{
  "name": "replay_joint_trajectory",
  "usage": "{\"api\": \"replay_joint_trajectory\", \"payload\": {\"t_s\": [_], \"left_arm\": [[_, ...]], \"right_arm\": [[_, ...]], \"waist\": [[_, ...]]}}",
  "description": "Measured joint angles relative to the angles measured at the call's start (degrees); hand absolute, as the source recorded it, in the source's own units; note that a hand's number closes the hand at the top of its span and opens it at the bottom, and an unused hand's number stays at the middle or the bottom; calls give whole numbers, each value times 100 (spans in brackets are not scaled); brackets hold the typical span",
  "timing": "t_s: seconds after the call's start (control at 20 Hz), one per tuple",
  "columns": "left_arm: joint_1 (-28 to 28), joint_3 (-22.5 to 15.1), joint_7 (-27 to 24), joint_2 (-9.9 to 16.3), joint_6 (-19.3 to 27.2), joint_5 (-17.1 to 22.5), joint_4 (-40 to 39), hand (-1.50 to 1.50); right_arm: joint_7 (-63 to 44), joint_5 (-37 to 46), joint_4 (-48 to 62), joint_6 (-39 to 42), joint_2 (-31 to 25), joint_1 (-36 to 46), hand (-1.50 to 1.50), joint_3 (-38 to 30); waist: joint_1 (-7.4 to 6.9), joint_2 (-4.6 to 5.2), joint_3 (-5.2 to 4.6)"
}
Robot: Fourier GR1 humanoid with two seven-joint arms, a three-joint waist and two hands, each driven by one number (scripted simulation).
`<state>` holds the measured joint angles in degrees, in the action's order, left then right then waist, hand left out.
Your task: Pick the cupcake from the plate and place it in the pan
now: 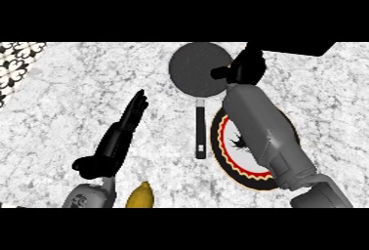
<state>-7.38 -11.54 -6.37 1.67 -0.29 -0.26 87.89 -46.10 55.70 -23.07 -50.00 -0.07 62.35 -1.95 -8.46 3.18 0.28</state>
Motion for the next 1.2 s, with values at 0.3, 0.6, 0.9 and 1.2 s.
{"api": "replay_joint_trajectory", "payload": {"t_s": [0.3,0.6,0.9,1.2], "left_arm": [[7,5,31,-21,8,6,-18,0],[102,77,14,7,11,34,-63,0],[148,160,80,28,66,33,-46,0],[364,225,88,67,105,36,123,0]], "right_arm": [[943,-544,-243,-706,-15,0,-150,-223],[1965,-1894,-829,-1087,-8,-385,-150,-194],[3106,-3703,-1905,-878,7,-1218,-150,556],[4207,-5142,-2597,-722,3,-2014,-150,1642]], "waist": [[54,-40,-2],[184,-133,-1],[333,-208,-2],[522,-259,-13]]}}
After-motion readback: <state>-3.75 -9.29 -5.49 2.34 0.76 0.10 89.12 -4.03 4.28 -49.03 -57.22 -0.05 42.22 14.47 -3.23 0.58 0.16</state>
